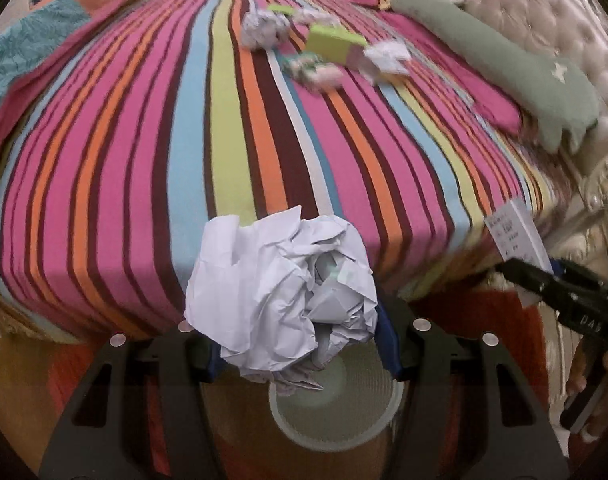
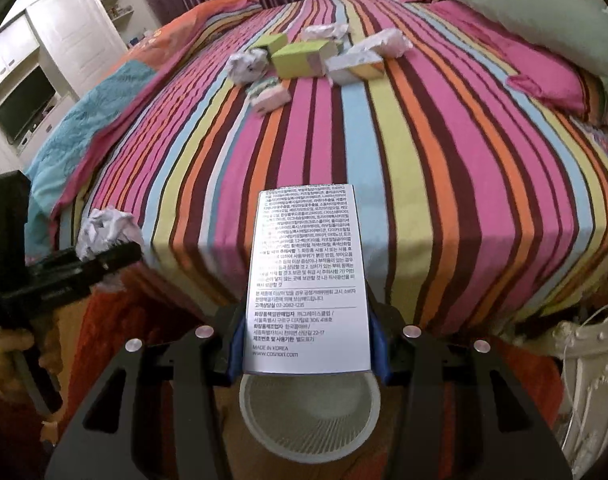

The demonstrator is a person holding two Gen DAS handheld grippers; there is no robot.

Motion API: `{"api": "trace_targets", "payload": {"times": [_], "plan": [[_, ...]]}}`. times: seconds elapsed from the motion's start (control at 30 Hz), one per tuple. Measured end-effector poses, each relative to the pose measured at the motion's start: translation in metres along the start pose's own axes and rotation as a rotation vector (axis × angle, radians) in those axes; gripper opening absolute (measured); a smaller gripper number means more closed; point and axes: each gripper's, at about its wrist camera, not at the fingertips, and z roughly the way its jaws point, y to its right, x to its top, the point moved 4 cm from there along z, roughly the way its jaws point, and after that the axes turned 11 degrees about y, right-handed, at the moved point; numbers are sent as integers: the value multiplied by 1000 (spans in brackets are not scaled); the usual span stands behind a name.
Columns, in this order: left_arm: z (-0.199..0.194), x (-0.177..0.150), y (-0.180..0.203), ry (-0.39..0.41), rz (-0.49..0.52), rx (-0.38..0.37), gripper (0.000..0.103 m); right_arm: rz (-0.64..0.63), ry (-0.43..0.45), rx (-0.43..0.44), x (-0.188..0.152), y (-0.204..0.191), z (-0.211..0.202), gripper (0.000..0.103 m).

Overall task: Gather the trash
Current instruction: 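Carry both held items down over the white mesh wastebasket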

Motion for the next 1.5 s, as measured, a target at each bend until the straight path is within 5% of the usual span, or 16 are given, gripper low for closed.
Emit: {"api": "trace_targets", "payload": {"times": [0.4,1.07,1.5], "plan": [[31,-80,30,-204,6,-73,57,111,-206,37,-64,-2,24,46],[109,-149,47,-513,29,-21,57,231,-575,28,-125,10,95,46],[160,-186,38,-731,-94,14,57,406,-723,-13,-154,25,149,46]]}}
